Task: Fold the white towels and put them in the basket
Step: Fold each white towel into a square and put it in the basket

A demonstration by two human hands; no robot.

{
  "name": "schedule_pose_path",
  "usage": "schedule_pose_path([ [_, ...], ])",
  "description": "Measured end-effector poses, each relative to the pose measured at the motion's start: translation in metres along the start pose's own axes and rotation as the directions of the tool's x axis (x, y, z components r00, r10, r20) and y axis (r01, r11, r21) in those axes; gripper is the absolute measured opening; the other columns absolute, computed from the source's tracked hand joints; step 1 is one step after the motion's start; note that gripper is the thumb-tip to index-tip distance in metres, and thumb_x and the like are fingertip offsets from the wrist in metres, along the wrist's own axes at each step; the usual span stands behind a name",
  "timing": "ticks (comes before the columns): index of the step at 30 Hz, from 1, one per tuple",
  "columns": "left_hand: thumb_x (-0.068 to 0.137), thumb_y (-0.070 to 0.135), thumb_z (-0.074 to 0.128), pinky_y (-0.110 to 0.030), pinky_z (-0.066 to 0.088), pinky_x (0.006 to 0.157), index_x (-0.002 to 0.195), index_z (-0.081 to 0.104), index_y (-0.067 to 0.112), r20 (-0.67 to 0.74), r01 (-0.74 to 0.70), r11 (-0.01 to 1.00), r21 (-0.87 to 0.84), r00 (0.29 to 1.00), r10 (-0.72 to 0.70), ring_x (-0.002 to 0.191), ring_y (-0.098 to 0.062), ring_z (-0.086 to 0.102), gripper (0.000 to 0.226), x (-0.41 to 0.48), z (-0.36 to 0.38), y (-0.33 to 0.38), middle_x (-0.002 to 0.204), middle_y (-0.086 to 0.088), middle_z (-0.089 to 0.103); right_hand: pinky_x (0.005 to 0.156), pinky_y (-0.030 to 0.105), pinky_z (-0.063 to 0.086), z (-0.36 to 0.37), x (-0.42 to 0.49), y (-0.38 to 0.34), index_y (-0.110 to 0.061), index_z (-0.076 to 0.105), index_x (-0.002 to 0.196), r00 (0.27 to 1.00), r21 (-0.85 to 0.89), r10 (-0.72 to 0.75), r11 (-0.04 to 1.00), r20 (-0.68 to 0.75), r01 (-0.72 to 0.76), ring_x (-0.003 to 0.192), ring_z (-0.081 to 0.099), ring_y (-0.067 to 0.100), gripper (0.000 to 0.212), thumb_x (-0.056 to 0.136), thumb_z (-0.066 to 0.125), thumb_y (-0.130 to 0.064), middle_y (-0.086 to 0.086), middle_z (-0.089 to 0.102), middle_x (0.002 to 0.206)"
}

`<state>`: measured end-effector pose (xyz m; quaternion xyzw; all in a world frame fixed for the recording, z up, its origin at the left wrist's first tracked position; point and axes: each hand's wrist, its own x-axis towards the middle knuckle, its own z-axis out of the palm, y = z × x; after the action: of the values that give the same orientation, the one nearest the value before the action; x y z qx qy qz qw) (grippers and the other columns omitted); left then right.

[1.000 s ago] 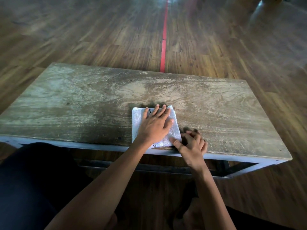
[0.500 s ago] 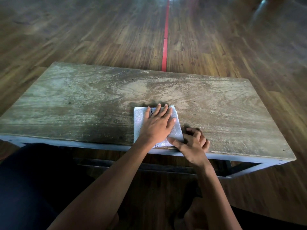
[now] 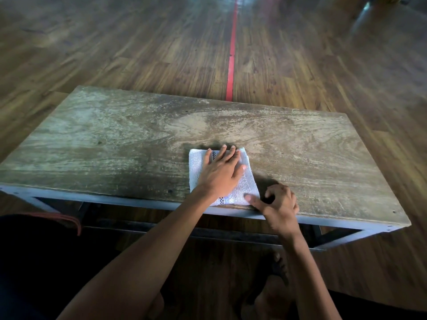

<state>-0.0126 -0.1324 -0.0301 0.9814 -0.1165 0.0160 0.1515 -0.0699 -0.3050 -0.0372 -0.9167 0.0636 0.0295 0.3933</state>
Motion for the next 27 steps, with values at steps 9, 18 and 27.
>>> schedule_pose_path([
  [9, 0.102, 0.032, 0.021, -0.048, -0.01, 0.115, 0.151, 0.016, 0.014, -0.063, 0.246, 0.967, -0.07, 0.966, -0.25, 0.147, -0.017, -0.003, 0.053, -0.028, -0.017, -0.017, 0.16, -0.002, 0.007, 0.115, 0.043, 0.01, 0.008, 0.028, -0.064, -0.019, 0.045, 0.132, 0.917, -0.301, -0.397, 0.88, -0.041, 0.367, 0.133, 0.029, 0.019, 0.04, 0.097, 0.039, -0.037, 0.003, 0.043, 0.139],
  [18, 0.078, 0.067, 0.0, -0.053, 0.004, 0.117, 0.152, 0.007, 0.019, -0.044, 0.229, 0.973, 0.013, 0.972, -0.229, 0.147, -0.015, -0.004, 0.089, -0.033, 0.003, -0.044, 0.16, 0.002, -0.002, 0.115, 0.039, -0.018, 0.036, 0.051, -0.049, -0.021, -0.008, 0.151, 0.934, -0.494, -0.246, 0.797, 0.261, 0.348, 0.143, -0.021, 0.007, 0.069, 0.097, 0.016, -0.057, -0.007, -0.018, 0.158],
  [27, 0.085, 0.057, 0.0, -0.05, 0.004, 0.116, 0.149, 0.024, 0.008, -0.187, 0.426, 0.897, -0.116, 0.878, -0.441, 0.146, -0.029, 0.014, 0.084, -0.054, 0.003, -0.048, 0.155, -0.016, 0.025, 0.119, 0.038, -0.008, 0.034, 0.043, -0.037, -0.015, 0.01, 0.152, 0.988, -0.331, -0.109, 0.933, 0.108, 0.139, 0.147, -0.003, 0.013, 0.065, 0.099, 0.021, -0.052, -0.001, 0.006, 0.161],
])
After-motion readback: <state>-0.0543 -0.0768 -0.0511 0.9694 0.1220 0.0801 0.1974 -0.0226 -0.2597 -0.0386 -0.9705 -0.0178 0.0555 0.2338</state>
